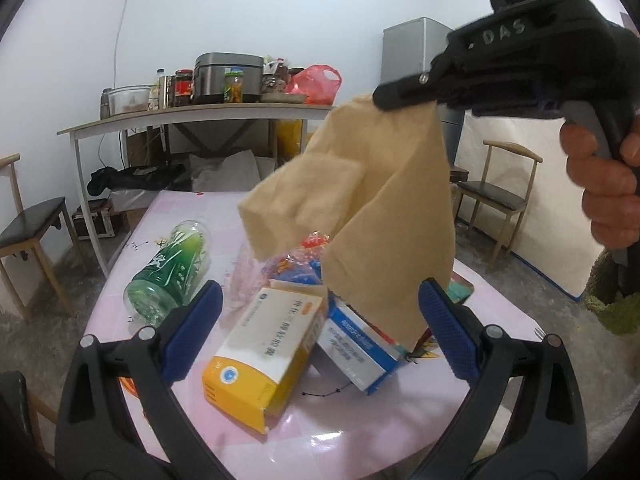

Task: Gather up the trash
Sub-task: 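Lift the tan paper towel with the right gripper toward the left gripper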

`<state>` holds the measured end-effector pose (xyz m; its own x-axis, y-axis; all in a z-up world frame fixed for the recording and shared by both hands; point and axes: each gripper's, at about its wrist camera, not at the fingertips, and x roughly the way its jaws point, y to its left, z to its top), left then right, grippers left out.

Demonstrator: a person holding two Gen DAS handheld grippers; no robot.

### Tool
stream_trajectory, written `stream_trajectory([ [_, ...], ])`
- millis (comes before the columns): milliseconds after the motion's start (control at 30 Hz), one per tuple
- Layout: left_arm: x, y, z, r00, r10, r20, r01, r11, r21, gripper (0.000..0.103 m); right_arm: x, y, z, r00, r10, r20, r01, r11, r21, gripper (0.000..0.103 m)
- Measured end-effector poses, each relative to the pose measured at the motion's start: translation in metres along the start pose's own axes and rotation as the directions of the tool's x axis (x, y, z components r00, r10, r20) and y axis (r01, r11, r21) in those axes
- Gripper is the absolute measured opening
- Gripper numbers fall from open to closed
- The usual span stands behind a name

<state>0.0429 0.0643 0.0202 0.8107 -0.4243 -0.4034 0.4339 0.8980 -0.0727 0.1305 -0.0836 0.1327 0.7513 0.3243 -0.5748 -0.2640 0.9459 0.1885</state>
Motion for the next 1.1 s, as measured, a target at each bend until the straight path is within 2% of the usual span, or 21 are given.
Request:
stream_trajectory([
  [300, -0.016, -0.017, -0.004, 0.998, -0.065, 0.000, 0.065, 0.998, 0.001, 0.094, -0.066, -0.013, -0.020, 0.994, 0.022, 0.111, -0.028, 0.998, 0.051, 0.004],
  [667, -0.027, -0.050, -0.011, 0.981, -0.193, -0.016, 0.193, 0.981, 0.008, 0.094, -0.117, -0.040, -0.068, 0.991, 0.064, 0.117, -0.077, 0.991, 0.114, 0.004],
  [900, -0.033, -0.067, -0.011, 0.944, -0.328, -0.012, 0.328, 0.944, -0.025, 0.094, -0.146, -0.043, -0.095, 0.990, 0.093, 0.111, -0.107, 0.986, 0.130, 0.004],
  [1000, -0.039, -0.071, -0.010, 0.923, -0.385, 0.003, 0.385, 0.922, -0.032, 0.094, -0.152, -0.043, -0.102, 0.987, 0.120, 0.104, -0.133, 0.982, 0.135, 0.004],
  [1100, -0.041, -0.074, -0.010, 0.892, -0.451, 0.004, 0.451, 0.891, -0.057, 0.094, -0.153, -0.043, -0.109, 0.986, 0.147, 0.079, -0.157, 0.978, 0.141, 0.004],
])
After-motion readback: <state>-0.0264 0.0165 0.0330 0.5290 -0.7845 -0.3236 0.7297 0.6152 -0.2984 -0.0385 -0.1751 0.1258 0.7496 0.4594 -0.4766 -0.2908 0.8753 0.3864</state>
